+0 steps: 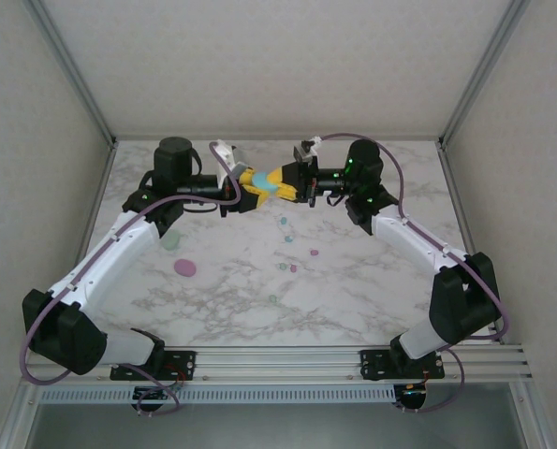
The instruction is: Insert wireless bluetooth earbuds into charging case
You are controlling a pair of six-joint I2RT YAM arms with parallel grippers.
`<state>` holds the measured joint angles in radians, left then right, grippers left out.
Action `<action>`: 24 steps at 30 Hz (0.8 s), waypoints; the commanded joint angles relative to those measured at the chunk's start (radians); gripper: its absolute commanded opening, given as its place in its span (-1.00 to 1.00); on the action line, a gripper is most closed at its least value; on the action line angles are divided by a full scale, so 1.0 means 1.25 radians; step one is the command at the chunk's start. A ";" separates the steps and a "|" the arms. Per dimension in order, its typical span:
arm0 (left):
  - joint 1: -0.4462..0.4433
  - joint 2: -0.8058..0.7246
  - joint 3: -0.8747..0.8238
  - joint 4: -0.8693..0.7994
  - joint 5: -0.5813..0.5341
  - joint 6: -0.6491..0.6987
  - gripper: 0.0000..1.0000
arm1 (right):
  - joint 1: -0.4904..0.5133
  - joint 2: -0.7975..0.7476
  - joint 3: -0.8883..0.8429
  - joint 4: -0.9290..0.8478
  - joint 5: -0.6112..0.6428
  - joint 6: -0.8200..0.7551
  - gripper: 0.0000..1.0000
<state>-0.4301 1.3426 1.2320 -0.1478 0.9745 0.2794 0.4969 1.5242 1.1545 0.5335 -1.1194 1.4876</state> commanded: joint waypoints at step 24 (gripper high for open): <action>-0.009 0.005 -0.023 0.191 0.019 -0.085 -0.09 | 0.012 0.049 -0.072 0.387 0.082 0.291 -0.82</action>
<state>-0.4305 1.3426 1.1908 0.0578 0.9710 0.1890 0.4984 1.5711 1.0729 0.9680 -1.0405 1.8481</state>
